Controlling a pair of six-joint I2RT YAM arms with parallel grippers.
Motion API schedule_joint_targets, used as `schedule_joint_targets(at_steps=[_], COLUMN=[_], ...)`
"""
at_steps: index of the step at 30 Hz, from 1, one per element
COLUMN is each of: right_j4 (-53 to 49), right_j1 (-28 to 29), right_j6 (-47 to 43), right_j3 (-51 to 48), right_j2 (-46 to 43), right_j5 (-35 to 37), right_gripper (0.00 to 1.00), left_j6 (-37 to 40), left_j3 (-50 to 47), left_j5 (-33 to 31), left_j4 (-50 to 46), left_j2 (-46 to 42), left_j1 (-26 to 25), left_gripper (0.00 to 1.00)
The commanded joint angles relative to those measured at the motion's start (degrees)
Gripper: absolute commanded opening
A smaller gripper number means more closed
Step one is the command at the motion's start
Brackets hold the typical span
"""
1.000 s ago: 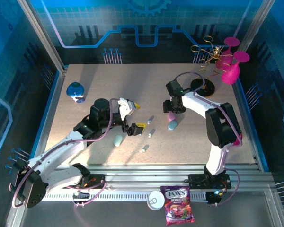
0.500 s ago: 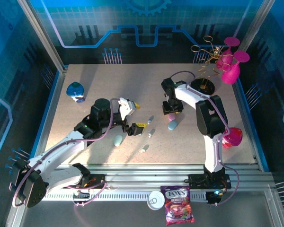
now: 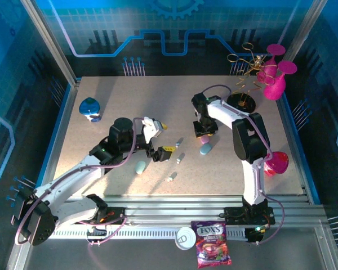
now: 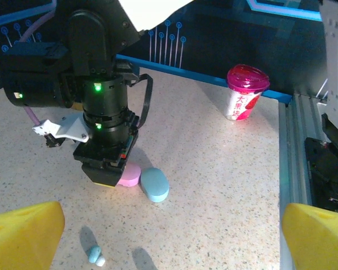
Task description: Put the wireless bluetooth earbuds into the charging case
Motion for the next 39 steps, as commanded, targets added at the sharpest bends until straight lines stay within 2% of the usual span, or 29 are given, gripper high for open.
schedule_joint_targets(at_steps=[1,4,7,10,13,15,19,22,25,26,35,39], right_j4=[5.6,11.4,16.7,24.0,29.4,30.5,30.9,32.2,32.3,32.8,35.3,34.8], right_j1=[0.0,-0.3,-0.8,-1.8,-3.2,-3.7,-4.5,-5.0,-5.6,-5.7,-6.1,-7.0], right_j6=[4.0,8.3,13.2,17.6,22.3,25.3,30.5,34.1,37.6,38.6,41.3,41.2], right_j3=[-3.5,-8.3,-13.1,-18.8,-23.2,-24.7,-26.4,-27.7,-28.5,-29.0,-31.6,-31.8], right_j2=[-9.7,-16.6,-22.9,-28.9,-33.2,-34.8,-36.7,-37.5,-37.8,-38.0,-39.8,-40.4], right_j5=[-2.0,-4.7,-8.3,-14.1,-19.7,-21.9,-24.0,-25.7,-27.1,-27.7,-30.7,-30.3], right_gripper=[0.35,0.35,0.35,0.35,0.35,0.35,0.34,0.33,0.31,0.31,0.30,0.30], left_j6=[-1.9,-6.5,-11.8,-17.7,-19.9,-15.6,5.8,20.9,30.8,33.5,49.8,50.8], left_j3=[-3.8,-5.9,-5.4,-4.4,-3.3,-2.5,-1.4,-1.3,-0.7,-0.1,5.4,5.5], left_j5=[-6.8,-11.7,-16.2,-20.2,-23.5,-25.8,-35.0,-41.7,-44.9,-45.6,-49.4,-50.6], left_j4=[12.7,25.5,34.2,40.5,43.1,42.8,43.5,53.8,65.9,68.7,69.0,69.0], left_j2=[3.7,9.0,14.5,19.8,23.6,25.4,29.1,35.5,41.9,43.7,49.9,50.2], left_j1=[-2.6,-4.6,-6.3,-7.6,-9.1,-10.7,-16.2,-18.6,-19.6,-19.8,-20.7,-20.9], left_gripper=[0.99,0.99,0.99,0.98,0.97,0.95,0.96,0.96,0.91,0.89,0.85,0.82])
